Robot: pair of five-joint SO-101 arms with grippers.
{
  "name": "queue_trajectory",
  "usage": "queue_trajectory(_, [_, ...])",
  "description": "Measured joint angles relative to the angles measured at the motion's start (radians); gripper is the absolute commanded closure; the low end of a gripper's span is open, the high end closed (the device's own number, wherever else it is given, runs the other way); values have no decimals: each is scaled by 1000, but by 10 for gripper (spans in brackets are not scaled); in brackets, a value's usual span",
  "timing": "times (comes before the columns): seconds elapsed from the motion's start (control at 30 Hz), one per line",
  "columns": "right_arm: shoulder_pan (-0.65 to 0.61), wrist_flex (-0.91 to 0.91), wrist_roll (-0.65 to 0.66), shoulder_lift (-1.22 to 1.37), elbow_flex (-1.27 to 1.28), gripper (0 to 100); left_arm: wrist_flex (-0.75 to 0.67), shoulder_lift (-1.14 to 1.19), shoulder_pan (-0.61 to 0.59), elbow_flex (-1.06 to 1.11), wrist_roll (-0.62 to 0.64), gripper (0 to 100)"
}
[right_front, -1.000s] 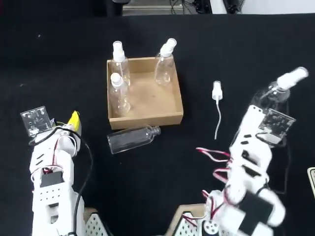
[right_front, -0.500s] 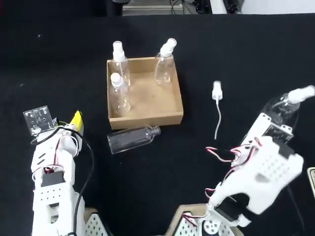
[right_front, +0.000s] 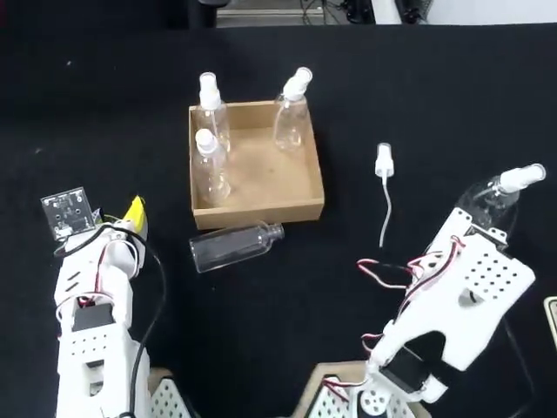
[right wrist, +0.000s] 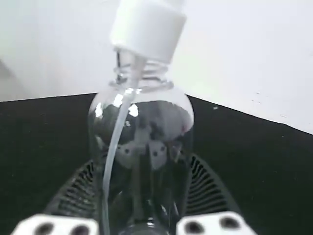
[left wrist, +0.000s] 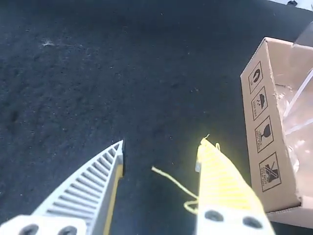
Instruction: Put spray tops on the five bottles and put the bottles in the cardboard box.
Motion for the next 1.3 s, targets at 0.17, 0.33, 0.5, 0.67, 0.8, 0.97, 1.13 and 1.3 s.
queue_trajectory(0.17, [-2,0,0,0,0,787,0,0,0,0,0,777])
queue_trajectory(0.33, [-2,0,0,2,0,786,0,0,0,0,0,777])
queue_trajectory(0.5, [-2,0,17,2,21,753,0,0,0,0,0,777])
queue_trajectory(0.67, [-14,0,84,2,28,703,0,0,0,0,0,777])
queue_trajectory(0.8, [-18,0,87,-3,43,716,0,0,0,0,0,777])
queue_trajectory(0.97, [-17,0,87,-112,157,716,0,0,0,0,0,777])
queue_trajectory(1.13, [-18,0,91,-255,244,716,0,0,0,0,0,777])
queue_trajectory(1.3, [-18,68,92,-328,255,716,0,0,0,0,0,777])
